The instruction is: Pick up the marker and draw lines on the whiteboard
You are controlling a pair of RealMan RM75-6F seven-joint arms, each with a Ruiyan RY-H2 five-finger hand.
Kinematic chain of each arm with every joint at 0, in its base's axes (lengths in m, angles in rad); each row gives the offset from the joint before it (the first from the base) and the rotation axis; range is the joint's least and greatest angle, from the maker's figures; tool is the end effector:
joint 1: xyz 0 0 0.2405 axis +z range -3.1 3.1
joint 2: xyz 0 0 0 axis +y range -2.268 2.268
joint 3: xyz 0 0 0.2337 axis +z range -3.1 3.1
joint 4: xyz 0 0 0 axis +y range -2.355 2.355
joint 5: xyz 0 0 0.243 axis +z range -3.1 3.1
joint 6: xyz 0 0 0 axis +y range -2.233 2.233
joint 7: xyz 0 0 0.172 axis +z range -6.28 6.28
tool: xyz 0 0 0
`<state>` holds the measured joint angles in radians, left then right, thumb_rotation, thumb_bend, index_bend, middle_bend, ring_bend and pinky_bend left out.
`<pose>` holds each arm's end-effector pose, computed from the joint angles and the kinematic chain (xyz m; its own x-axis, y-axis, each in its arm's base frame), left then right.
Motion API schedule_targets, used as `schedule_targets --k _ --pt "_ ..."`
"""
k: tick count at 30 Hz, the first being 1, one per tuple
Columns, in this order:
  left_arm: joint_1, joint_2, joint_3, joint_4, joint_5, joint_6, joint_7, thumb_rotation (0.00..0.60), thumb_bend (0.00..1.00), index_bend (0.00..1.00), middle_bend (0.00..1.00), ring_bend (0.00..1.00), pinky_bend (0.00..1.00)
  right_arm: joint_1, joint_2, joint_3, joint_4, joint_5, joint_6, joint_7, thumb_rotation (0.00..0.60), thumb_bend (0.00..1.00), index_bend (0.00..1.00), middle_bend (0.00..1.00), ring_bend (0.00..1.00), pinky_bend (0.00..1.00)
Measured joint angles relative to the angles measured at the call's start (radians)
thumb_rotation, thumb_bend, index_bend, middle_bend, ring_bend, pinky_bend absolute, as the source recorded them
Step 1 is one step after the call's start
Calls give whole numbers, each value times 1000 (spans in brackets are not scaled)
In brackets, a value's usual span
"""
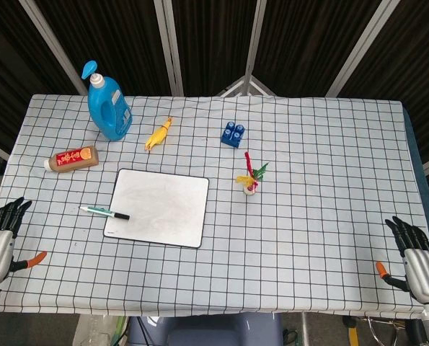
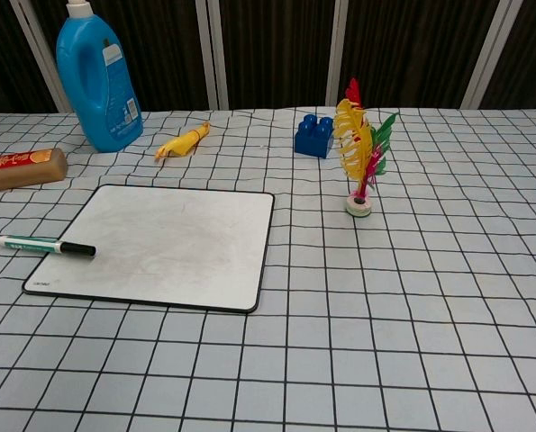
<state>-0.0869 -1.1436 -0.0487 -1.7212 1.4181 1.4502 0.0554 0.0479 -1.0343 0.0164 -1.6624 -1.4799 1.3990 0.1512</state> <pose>-0.2893 0.2073 0.0985 0.3137 0.0520 0.9481 0.9468 0.0586 -0.3165 -0.3219 -0.1888 0.1231 0.2775 -0.1258 0.9524 -0.9556 0.0658 0.2871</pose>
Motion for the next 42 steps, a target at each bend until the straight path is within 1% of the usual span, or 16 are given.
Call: schedule_targets --k 11,16,23,26,28,35,38,42 --pt "1 1 3 0 8 2 0 600 69 0 0 0 0 -8 -15 10 18 -19 42 20 600 353 0 0 0 0" --pt "-2 0 3 0 7 -5 -1 600 68 0 0 0 0 -13 -33 20 34 -41 87 37 600 354 0 0 0 0" --pt "-15 -2 1 -3 12 -18 11 600 69 0 0 0 0 -17 -40 19 50 -42 88 56 600 354 0 0 0 0" --pt "-24 -5 -7 -6 14 -21 18 600 89 11 0 0 0 -17 -40 17 51 -44 86 59 600 354 0 0 0 0" --pt "-34 -5 -12 -11 11 -34 24 600 105 31 0 0 0 -16 -40 17 51 -44 83 61 600 354 0 0 0 0" --pt "-93 -7 -39 -18 -22 -117 69 600 181 190 0 0 0 -16 -39 15 49 -43 81 67 600 353 0 0 0 0" --pt "-137 -16 -59 -5 -53 -178 100 600 227 259 0 0 0 -17 -38 15 48 -44 81 69 600 354 0 0 0 0" --pt "-206 -42 -85 37 -114 -277 162 600 286 382 2 0 0 -17 -38 17 47 -41 82 76 600 354 0 0 0 0"
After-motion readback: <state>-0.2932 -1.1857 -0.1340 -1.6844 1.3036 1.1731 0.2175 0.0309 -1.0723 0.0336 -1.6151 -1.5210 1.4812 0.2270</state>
